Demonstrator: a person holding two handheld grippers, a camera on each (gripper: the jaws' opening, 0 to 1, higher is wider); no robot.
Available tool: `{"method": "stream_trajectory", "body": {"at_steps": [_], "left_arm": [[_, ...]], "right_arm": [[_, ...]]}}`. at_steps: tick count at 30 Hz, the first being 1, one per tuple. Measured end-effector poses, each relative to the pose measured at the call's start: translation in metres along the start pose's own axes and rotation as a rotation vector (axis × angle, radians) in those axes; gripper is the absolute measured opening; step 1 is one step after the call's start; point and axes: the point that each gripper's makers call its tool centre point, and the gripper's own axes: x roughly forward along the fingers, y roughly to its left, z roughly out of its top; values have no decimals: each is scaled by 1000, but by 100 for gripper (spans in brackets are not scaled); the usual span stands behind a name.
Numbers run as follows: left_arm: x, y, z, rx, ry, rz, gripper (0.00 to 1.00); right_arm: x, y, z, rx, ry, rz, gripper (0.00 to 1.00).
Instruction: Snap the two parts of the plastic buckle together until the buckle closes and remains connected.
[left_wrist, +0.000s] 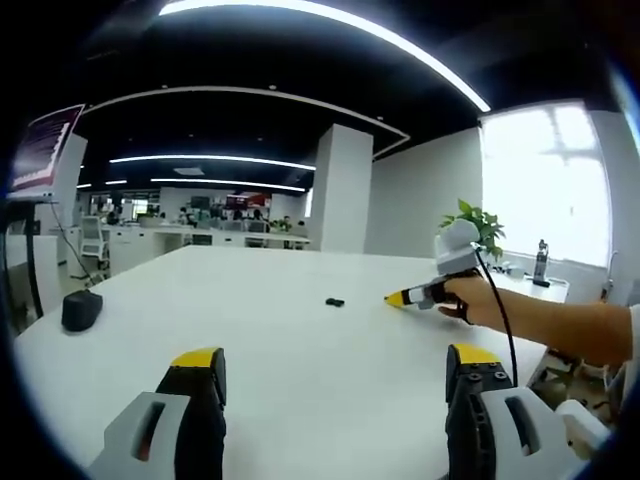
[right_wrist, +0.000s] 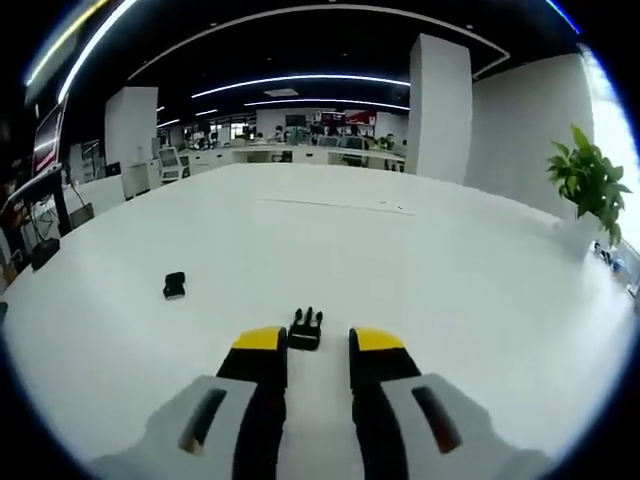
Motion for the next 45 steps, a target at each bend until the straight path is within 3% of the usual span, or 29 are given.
{"method": "stream_trajectory", "body": {"at_steps": [5,19,26,29,33,45], "left_arm": [[0,-1,-1,-2,1,-3,92],[2,-1,-3,0,11,-4,92],[3,0,-5,1,17,-2,92],[3,-1,-7,8,31,-7,92],[4,0,-8,13,41,-2,92],[4,1,-9,9,54,7,92]], "right_arm": [[1,3,0,0,-7,12,13],[-1,10,-2,-6,-4,86,12],[-3,17,2,-36,-11,170,12],[-6,29,3,7,-7,262,12],[-13,32,3,-56,-7,340,12],[-39,31,-2,-91,-33,476,11]]}}
